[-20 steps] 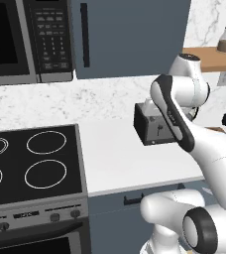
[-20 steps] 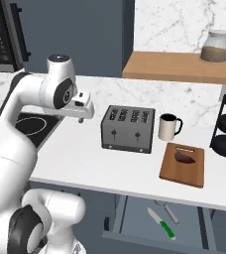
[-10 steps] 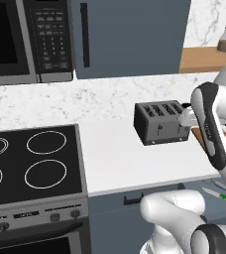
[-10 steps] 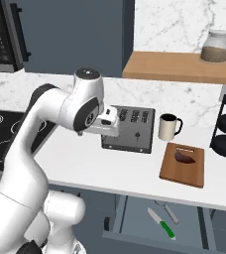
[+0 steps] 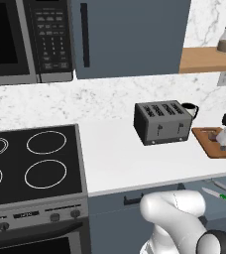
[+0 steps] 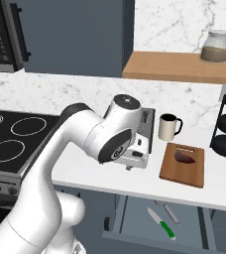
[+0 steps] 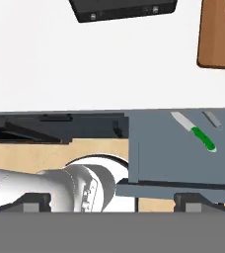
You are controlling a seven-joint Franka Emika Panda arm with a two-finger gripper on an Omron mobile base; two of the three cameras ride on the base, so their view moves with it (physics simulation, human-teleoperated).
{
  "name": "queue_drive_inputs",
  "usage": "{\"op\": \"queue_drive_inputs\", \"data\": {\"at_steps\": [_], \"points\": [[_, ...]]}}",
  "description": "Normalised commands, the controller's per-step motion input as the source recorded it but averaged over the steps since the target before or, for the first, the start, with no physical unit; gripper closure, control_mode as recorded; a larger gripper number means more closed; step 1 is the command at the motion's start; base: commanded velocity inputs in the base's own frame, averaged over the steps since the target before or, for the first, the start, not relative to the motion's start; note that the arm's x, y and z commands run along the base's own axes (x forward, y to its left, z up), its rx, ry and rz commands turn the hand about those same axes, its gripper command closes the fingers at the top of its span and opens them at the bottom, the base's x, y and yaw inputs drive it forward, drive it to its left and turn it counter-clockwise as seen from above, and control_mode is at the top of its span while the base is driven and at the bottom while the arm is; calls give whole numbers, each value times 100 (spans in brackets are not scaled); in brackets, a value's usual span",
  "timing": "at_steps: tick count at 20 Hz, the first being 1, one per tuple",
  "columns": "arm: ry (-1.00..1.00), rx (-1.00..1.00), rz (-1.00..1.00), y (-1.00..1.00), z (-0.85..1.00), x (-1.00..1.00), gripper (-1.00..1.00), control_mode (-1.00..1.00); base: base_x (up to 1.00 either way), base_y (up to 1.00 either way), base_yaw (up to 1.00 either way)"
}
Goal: Place the appropriate cutting tool for cutting the potato skin on the cutting board.
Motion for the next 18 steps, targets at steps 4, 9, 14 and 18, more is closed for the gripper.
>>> {"op": "queue_drive_inputs", "data": {"at_steps": [4, 9, 14, 18], "points": [[8, 0, 0, -32, -31, -37, -100, -100, 0, 0, 0], [17, 0, 0, -6, -33, -18, -100, -100, 0, 0, 0], [12, 0, 0, -26, -33, -24, -100, -100, 0, 0, 0], [5, 1, 0, -59, -21, -37, -100, -100, 0, 0, 0]]}}
